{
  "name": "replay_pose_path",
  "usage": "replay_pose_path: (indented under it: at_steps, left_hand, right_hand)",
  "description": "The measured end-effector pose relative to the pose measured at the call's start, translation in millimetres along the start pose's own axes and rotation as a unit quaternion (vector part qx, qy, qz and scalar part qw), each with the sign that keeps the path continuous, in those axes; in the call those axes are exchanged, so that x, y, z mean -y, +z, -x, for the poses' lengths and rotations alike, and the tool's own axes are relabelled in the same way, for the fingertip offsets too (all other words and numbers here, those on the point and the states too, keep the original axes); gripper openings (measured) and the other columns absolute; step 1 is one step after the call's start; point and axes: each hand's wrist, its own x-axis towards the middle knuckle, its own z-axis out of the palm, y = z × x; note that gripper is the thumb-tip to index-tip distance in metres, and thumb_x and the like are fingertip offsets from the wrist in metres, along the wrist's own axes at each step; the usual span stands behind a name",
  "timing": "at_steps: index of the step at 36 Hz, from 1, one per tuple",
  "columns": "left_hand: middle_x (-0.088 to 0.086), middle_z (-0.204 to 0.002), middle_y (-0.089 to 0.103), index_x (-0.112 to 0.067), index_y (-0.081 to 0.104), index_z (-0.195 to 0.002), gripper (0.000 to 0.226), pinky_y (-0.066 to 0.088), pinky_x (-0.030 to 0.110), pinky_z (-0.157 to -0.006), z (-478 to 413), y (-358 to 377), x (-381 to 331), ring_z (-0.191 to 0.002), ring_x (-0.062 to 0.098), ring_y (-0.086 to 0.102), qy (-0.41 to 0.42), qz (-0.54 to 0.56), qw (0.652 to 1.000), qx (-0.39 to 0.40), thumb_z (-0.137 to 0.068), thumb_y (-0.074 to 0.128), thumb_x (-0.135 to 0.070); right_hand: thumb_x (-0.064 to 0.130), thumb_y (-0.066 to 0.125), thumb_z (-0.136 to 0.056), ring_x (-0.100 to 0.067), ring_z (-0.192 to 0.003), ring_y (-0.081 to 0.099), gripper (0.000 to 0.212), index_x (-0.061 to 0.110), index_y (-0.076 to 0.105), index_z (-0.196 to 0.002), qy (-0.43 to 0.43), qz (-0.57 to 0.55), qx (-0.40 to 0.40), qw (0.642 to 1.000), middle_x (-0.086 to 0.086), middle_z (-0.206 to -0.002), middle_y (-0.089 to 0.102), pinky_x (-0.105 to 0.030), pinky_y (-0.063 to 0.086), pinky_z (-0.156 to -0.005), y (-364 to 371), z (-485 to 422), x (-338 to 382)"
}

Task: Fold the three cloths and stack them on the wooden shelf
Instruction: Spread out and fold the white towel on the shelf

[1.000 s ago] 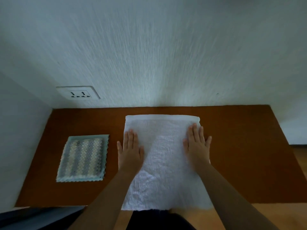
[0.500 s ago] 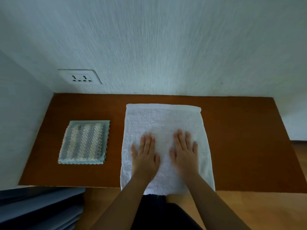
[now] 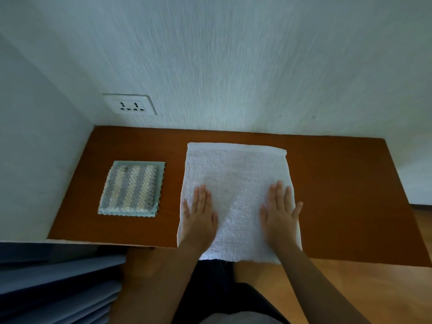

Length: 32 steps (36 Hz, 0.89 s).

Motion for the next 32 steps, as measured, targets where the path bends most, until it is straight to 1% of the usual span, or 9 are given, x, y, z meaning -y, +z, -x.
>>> replay_pose_path:
  at_steps: [3, 6, 8, 10, 14, 20, 23, 28, 32]
  left_hand:
    - [0.017, -0.140, 0.046, -0.002, 0.033, -0.136, 0.053, 0.035, 0.053, -0.097, 9, 7, -19, -0.130, 0.030, 0.041, 0.013, 0.027, 0.999, 0.014, -0.100, 0.008, -0.031]
    - [0.017, -0.141, 0.045, -0.002, 0.034, -0.135, 0.051, 0.038, 0.056, -0.097, 20, 19, -30, -0.133, 0.029, 0.037, 0.013, 0.036, 0.999, 0.035, -0.099, 0.015, -0.033]
    - [0.016, -0.143, 0.043, -0.003, 0.031, -0.136, 0.052, 0.034, 0.057, -0.099, 25, 22, -32, -0.136, 0.024, 0.028, 0.002, 0.039, 0.998, 0.043, -0.101, 0.010, -0.035]
    - [0.014, -0.144, 0.041, -0.003, 0.029, -0.138, 0.057, 0.032, 0.059, -0.099, 26, 21, -28, -0.137, 0.023, 0.025, -0.002, 0.027, 0.998, 0.053, -0.101, 0.001, -0.037]
    - [0.010, -0.149, 0.033, -0.010, 0.026, -0.143, 0.061, 0.022, 0.062, -0.101, 26, 19, -13, -0.144, 0.021, 0.008, 0.020, -0.003, 0.998, 0.058, -0.099, 0.003, -0.045]
    - [0.010, -0.149, 0.034, -0.012, 0.030, -0.143, 0.061, 0.032, 0.058, -0.099, 27, 11, 5, -0.138, 0.025, 0.030, -0.002, -0.023, 0.998, 0.050, -0.092, 0.026, -0.045]
    - [0.010, -0.151, 0.031, -0.013, 0.027, -0.145, 0.059, 0.026, 0.056, -0.099, 30, 10, 20, -0.138, 0.026, 0.029, -0.001, -0.037, 0.998, 0.050, -0.096, 0.020, -0.045]
    - [0.009, -0.151, 0.030, -0.014, 0.023, -0.146, 0.060, 0.026, 0.055, -0.100, 32, 5, 36, -0.140, 0.023, 0.022, 0.001, -0.033, 0.998, 0.052, -0.098, 0.005, -0.046]
    - [0.014, -0.145, 0.039, -0.007, 0.030, -0.140, 0.061, 0.036, 0.055, -0.097, 32, 0, 35, -0.135, 0.029, 0.035, 0.013, -0.017, 0.999, 0.049, -0.099, 0.004, -0.045]
  right_hand:
    - [0.037, 0.024, -0.092, -0.033, -0.140, 0.016, 0.063, 0.011, 0.007, -0.147, -0.070, -0.032, 0.006, 0.997, -0.011, -0.154, 0.015, -0.053, 0.014, -0.107, 16, 21, 25]
    - [0.036, 0.028, -0.093, -0.032, -0.137, 0.027, 0.058, 0.005, 0.026, -0.142, -0.086, -0.018, 0.024, 0.996, -0.013, -0.149, 0.029, -0.053, 0.028, -0.106, 32, 36, 48]
    - [0.036, 0.019, -0.099, -0.028, -0.138, 0.024, 0.053, 0.004, 0.030, -0.140, -0.078, -0.008, 0.026, 0.997, -0.013, -0.148, 0.034, -0.052, 0.021, -0.110, 40, 42, 56]
    - [0.035, 0.022, -0.097, -0.028, -0.138, 0.026, 0.053, 0.005, 0.031, -0.140, -0.078, 0.000, 0.018, 0.997, -0.012, -0.147, 0.035, -0.050, 0.015, -0.109, 42, 43, 56]
    - [0.037, 0.031, -0.089, -0.032, -0.135, 0.034, 0.059, 0.008, 0.029, -0.141, -0.112, 0.031, 0.018, 0.993, -0.010, -0.148, 0.036, -0.056, 0.025, -0.106, 37, 41, 48]
    - [0.042, 0.023, -0.095, -0.031, -0.140, 0.022, 0.059, 0.012, 0.025, -0.146, -0.071, 0.016, 0.019, 0.997, -0.008, -0.153, 0.024, -0.055, 0.022, -0.107, 29, 37, 24]
    - [0.047, 0.005, -0.097, -0.032, -0.140, 0.019, 0.061, 0.013, 0.017, -0.147, -0.036, 0.017, 0.033, 0.999, -0.007, -0.154, 0.020, -0.054, 0.020, -0.107, 19, 35, 2]
    - [0.054, -0.004, -0.085, -0.019, -0.141, -0.017, 0.068, 0.021, -0.010, -0.144, 0.003, 0.017, 0.054, 0.998, 0.004, -0.153, -0.016, -0.049, -0.003, -0.113, 10, 36, -30]
    - [0.054, -0.012, -0.080, -0.015, -0.138, -0.025, 0.071, 0.022, -0.016, -0.143, 0.001, 0.017, 0.083, 0.996, 0.004, -0.151, -0.022, -0.045, -0.010, -0.111, 4, 36, -32]
